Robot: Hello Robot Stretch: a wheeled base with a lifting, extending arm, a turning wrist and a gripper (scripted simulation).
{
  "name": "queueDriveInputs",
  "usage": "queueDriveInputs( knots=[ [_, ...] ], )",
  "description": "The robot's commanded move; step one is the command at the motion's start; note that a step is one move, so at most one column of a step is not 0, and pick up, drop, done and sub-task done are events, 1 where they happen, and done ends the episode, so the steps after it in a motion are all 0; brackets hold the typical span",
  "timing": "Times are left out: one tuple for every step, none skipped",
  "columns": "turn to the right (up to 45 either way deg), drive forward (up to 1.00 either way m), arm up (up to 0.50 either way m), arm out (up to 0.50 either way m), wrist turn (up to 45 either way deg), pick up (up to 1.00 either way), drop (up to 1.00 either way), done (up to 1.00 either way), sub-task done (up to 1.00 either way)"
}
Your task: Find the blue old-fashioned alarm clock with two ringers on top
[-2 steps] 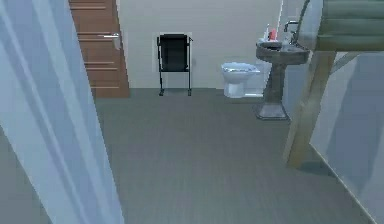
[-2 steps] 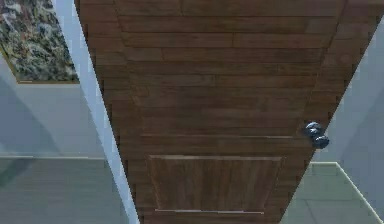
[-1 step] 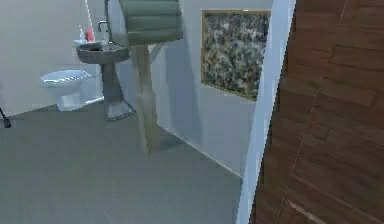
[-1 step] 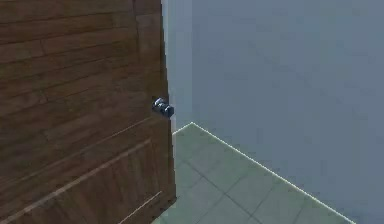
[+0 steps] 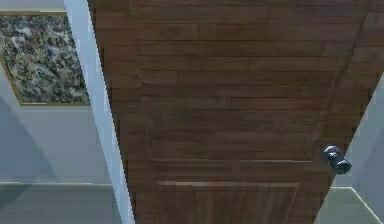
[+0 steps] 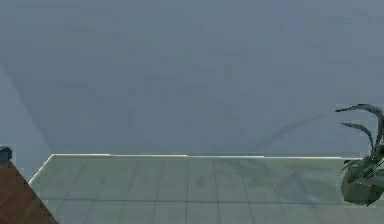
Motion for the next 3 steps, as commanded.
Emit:
queueDriveInputs(
  knots=[
    [45.0, 0.00, 0.00, 0.00, 0.0, 0.00, 0.00, 0.00, 0.00],
    [0.0, 0.05, 0.00, 0.00, 0.0, 0.00, 0.00, 0.00, 0.00],
    [0.0, 0.15, 0.00, 0.00, 0.0, 0.00, 0.00, 0.00, 0.00]
  ],
)
